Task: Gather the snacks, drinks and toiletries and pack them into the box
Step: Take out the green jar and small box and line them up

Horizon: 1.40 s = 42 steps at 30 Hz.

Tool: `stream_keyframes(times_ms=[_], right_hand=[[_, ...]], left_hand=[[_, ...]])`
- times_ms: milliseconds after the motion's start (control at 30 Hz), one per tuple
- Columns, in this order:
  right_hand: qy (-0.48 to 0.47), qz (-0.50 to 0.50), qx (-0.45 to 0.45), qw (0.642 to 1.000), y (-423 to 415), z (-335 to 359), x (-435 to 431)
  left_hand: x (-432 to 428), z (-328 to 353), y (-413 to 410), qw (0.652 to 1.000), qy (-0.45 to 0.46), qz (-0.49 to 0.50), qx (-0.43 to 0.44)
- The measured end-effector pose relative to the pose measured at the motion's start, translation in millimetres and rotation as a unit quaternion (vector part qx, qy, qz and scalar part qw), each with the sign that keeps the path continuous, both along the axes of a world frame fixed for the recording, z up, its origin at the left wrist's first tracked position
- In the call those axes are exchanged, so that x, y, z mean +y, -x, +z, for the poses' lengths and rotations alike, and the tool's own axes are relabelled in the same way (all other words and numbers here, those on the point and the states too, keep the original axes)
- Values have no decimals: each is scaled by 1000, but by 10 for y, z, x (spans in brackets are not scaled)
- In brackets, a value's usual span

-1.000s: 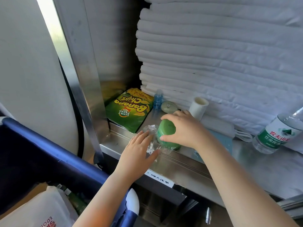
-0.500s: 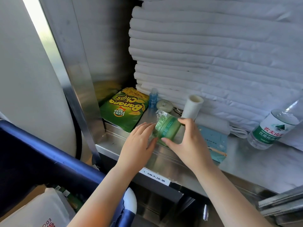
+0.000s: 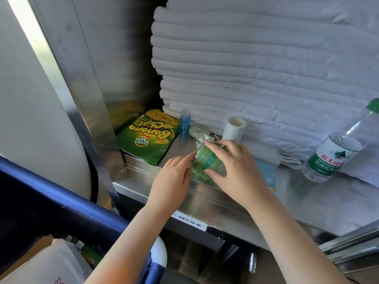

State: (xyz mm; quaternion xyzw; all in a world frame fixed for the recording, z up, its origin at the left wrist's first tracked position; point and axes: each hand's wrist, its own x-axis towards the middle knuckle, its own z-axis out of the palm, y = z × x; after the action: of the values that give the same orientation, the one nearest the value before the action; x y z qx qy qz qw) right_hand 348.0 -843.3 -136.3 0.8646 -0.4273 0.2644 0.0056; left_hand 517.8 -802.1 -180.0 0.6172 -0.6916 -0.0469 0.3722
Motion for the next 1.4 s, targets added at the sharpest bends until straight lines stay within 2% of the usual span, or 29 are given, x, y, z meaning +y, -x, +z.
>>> stream_keyframes(times_ms=[233, 367, 700, 1033, 1233, 1400], right_hand=[[42, -65, -29, 997, 177, -109, 166], [17, -49, -45, 998, 288, -135, 191], [7, -39, -66, 997, 267, -156, 188], [-22, -9, -83, 996, 355, -146, 121], [-51, -20, -78, 995, 300, -204, 55], [22, -45, -87, 995, 254, -247, 89]], left_hand=[[20, 119, 168, 998, 0, -65, -18], [-13, 118, 174, 995, 4, -77, -60], [-104, 144, 85, 994, 8, -99, -40], [-170, 237, 65, 993, -12, -101, -58], [-190, 215, 54, 990, -4, -90, -107], [-187, 206, 13, 993, 18, -74, -94]])
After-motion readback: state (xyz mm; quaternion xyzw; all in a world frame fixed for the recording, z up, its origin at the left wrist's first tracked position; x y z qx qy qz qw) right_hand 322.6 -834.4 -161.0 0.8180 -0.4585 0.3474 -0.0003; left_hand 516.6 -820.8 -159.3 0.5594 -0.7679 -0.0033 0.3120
